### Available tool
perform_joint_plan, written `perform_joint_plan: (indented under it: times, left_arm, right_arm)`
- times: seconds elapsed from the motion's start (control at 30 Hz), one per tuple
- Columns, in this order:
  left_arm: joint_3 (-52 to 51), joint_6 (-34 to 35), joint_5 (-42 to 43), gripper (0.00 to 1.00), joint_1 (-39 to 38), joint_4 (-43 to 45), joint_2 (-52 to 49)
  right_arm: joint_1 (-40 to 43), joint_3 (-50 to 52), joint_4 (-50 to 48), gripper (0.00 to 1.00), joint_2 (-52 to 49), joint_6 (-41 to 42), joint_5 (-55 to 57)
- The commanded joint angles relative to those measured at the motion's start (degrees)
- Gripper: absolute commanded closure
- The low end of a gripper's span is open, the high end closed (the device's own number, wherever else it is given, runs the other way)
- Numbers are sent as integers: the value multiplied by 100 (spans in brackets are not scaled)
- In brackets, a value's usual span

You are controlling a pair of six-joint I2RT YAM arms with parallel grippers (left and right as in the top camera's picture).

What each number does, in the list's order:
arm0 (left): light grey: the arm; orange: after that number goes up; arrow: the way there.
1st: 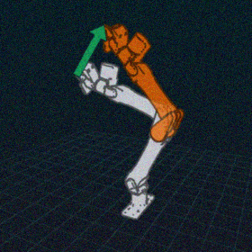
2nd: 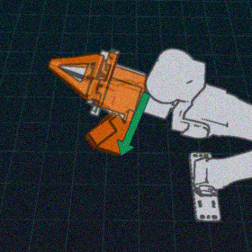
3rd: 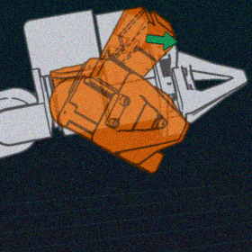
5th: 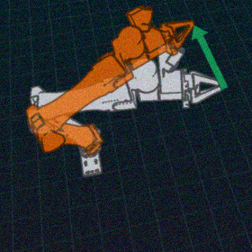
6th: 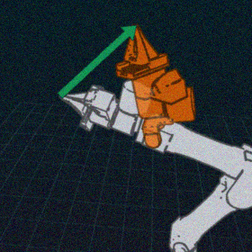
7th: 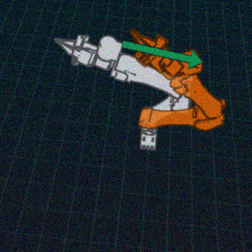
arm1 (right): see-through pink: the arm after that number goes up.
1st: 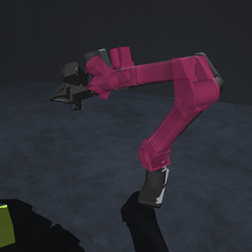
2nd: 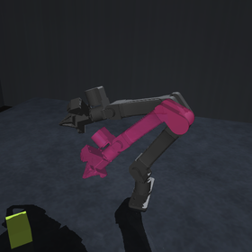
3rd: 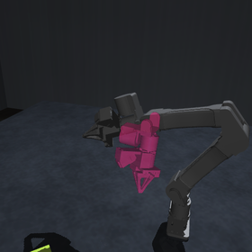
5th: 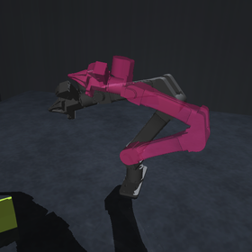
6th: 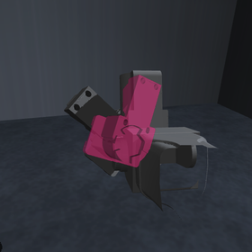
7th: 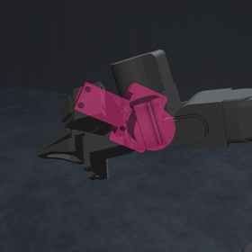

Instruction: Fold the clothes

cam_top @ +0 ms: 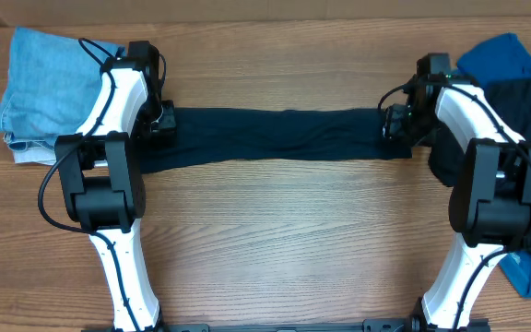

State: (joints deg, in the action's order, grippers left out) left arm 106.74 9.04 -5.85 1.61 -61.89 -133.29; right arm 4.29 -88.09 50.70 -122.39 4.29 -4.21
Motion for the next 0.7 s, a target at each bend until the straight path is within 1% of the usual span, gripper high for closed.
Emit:
perform_joint_plan:
  times: [0.0,0.07,0.13,0.17,0.23,0.33,0.47,0.5,0.53,0.6,0.67]
  left_arm:
    - [-157,-4,-52,48,31,31,-129]
    - [-157,-4,-50,48,31,26,-129]
    - [-157,-4,-52,48,31,26,-129]
    - [-157,-4,-52,48,31,24,-129]
    - [-157,-4,-52,47,31,20,-129]
    - [-157,-4,-55,47,31,20,-129]
    - [-144,-7,-52,47,31,50,-129]
    - [-120,-4,-52,47,31,48,-129]
    - [-94,-4,-50,46,31,48,-127]
    - [-20,-4,-46,44,24,39,-127]
    - [79,-2,-7,41,24,37,-127]
  right_arm:
    - [-7,363,-212,36,76,24,44]
    - [-7,485,-313,43,76,24,400]
    - [-2,566,-439,55,76,20,745]
    - [-2,566,-466,59,76,22,874]
    - [-4,566,-586,60,76,-31,914]
    - [-4,566,-651,59,76,-304,922]
    - [-2,562,-739,59,76,-302,828]
    - [-2,551,-737,59,79,-299,695]
    - [-2,549,-734,62,79,-297,503]
    - [-2,549,-737,65,79,-299,149]
    - [-4,549,-737,67,79,-299,107]
